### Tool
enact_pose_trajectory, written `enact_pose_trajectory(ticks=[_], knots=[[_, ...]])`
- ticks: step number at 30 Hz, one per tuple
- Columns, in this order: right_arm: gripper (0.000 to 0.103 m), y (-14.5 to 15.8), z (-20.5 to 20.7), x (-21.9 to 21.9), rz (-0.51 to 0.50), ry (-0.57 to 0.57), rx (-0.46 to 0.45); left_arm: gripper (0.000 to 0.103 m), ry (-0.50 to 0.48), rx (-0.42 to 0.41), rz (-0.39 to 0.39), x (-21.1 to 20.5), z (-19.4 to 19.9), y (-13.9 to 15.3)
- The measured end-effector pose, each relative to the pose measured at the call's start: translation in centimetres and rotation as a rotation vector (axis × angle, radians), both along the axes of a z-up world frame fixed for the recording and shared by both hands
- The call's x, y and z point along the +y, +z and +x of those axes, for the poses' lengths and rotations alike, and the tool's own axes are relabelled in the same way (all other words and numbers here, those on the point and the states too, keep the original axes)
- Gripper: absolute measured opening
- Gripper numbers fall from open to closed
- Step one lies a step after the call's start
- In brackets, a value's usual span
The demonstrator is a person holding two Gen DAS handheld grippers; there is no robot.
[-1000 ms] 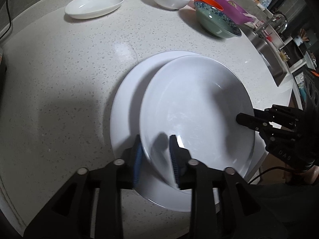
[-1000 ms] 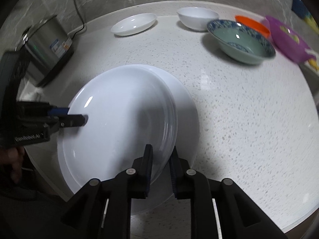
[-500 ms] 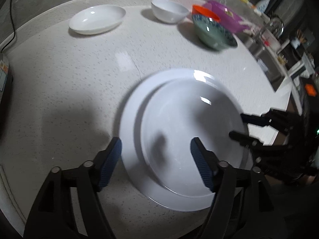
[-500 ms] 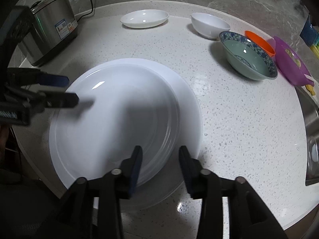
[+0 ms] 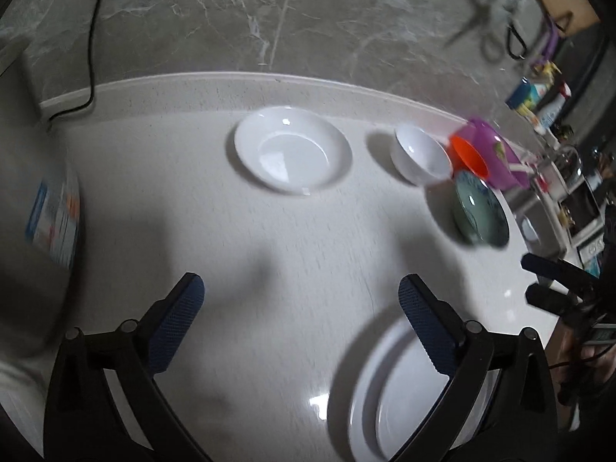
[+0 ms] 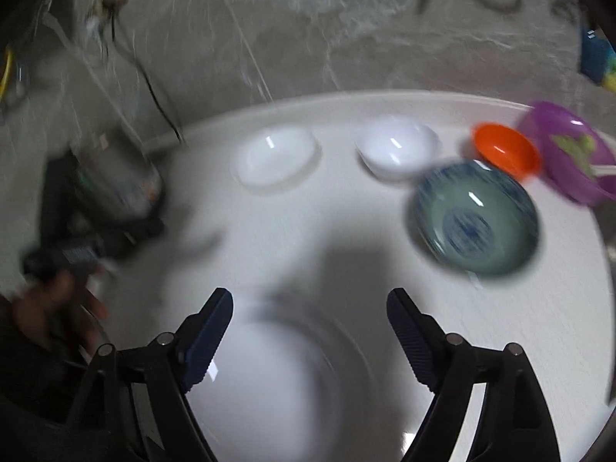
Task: Organize plates and bowls
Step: 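Move the right gripper to the rim of the white saucer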
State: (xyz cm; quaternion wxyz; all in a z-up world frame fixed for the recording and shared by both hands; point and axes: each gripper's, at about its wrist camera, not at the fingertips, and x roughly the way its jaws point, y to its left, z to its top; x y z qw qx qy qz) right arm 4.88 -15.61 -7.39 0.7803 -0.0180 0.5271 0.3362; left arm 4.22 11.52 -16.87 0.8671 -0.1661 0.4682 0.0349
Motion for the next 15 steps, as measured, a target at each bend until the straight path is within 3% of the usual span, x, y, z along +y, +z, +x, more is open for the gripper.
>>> enact_pose_trajectory(ticks=[2, 4, 6, 10, 15], knots=[[0.085, -0.3, 3.1, 2.2, 0.075, -0.007, 0.05, 0.102, 0.018, 0.039, -0.044, 2.1, 2.7, 0.0], [0.085, -1.2, 6.2, 4.9, 0.088, -0.017, 0.084, 0.102, 0.055, 0.015, -0.077, 4.7, 5.3, 0.1], [0.085, -2.4, 8.4, 7.2, 0.066, -0.033, 0.113, 0.102, 0.074, 0.029, -0.068, 6.8, 8.0, -0.1], [0.066, -5.5, 12.4, 11.8, 0.007, -0.071, 0.185, 0.102, 0.073, 0.093, -0.066, 9.6, 12.6, -1.7], [0.06, -8.5, 15.0, 14.7, -0.061, -0.141, 0.206, 0.1, 0.054, 0.162, -0.071, 11.9, 16.3, -4.4]])
